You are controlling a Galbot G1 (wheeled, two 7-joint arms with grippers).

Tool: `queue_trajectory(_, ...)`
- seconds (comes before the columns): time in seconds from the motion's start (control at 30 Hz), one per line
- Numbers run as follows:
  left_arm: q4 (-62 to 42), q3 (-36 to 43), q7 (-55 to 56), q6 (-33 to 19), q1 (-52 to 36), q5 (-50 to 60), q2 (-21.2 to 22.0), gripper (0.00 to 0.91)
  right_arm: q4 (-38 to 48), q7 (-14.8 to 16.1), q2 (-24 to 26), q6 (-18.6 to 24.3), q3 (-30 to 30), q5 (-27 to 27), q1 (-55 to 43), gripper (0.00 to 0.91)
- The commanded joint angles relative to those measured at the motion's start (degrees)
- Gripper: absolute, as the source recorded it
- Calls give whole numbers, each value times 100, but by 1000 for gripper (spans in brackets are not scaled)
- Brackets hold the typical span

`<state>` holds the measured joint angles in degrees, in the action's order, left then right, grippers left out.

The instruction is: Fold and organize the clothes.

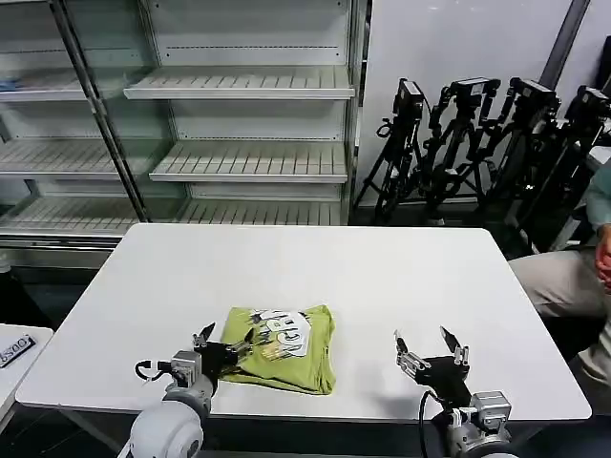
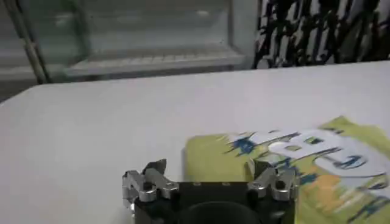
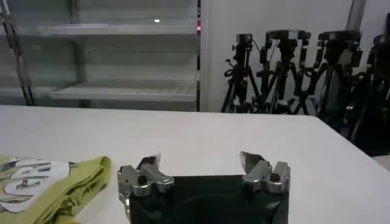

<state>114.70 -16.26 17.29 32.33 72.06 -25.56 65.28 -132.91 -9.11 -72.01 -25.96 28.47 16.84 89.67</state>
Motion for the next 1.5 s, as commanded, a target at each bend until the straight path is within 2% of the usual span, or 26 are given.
queue_trajectory(0.03,-299,-110,251,85,133,-504,-35,10,40,-2,-4,9,-32,-8,-25,907)
queue_trajectory(0.43,-320,21,163,72,-7,-640,217,10,20,-1,60,50,-7,0,-1,907)
queue_trajectory(0.57,-203,-161,-112,70,37,35,127,10,39,-1,49,82,-17,-2,-9,907)
queue_trajectory(0.7,30,-849,-567,75,171,503,-514,10,64,0,27,89,-103,-8,-65,907)
queue_trajectory(0.8,53,-1725,-1042,83,362,531,-1321,10,83,0,21,102,-157,-5,-122,907)
queue_trajectory(0.83,-2,-2381,-1237,82,492,502,-1629,10,98,0,24,110,-175,-2,-142,907)
queue_trajectory(0.9,-124,-3168,-1544,85,682,388,-2241,10,126,1,32,129,-207,2,-188,907)
queue_trajectory(0.93,-276,-3767,-1759,86,914,251,-2670,10,142,3,38,142,-224,3,-220,907)
queue_trajectory(1.03,-656,-4736,-2223,88,1278,142,-3451,10,195,13,53,183,-279,37,-320,907)
queue_trajectory(1.07,-788,-5107,-2309,88,1368,104,-3631,10,234,14,48,193,-314,48,-380,907)
queue_trajectory(1.13,-828,-5303,-2298,88,1460,-7,-3818,10,298,16,8,212,-377,48,-472,907)
queue_trajectory(1.2,-560,-5185,-2212,90,1471,-2,-3730,10,340,17,-32,229,-424,46,-517,907)
queue_trajectory(1.27,156,-4479,-1969,92,1384,97,-3240,10,369,18,-71,248,-438,41,-517,907)
queue_trajectory(1.33,1003,-3690,-1792,98,1349,435,-2356,10,348,17,-39,252,-406,38,-451,907)
queue_trajectory(1.37,1296,-2986,-1767,97,1302,639,-1900,10,319,19,-9,253,-366,40,-405,907)
queue_trajectory(1.43,1906,-1540,-1549,94,1243,1444,-1302,10,269,18,68,252,-271,46,-311,907)
queue_trajectory(1.5,2027,-228,-1473,90,1251,2063,-699,10,228,21,112,254,-181,49,-259,907)
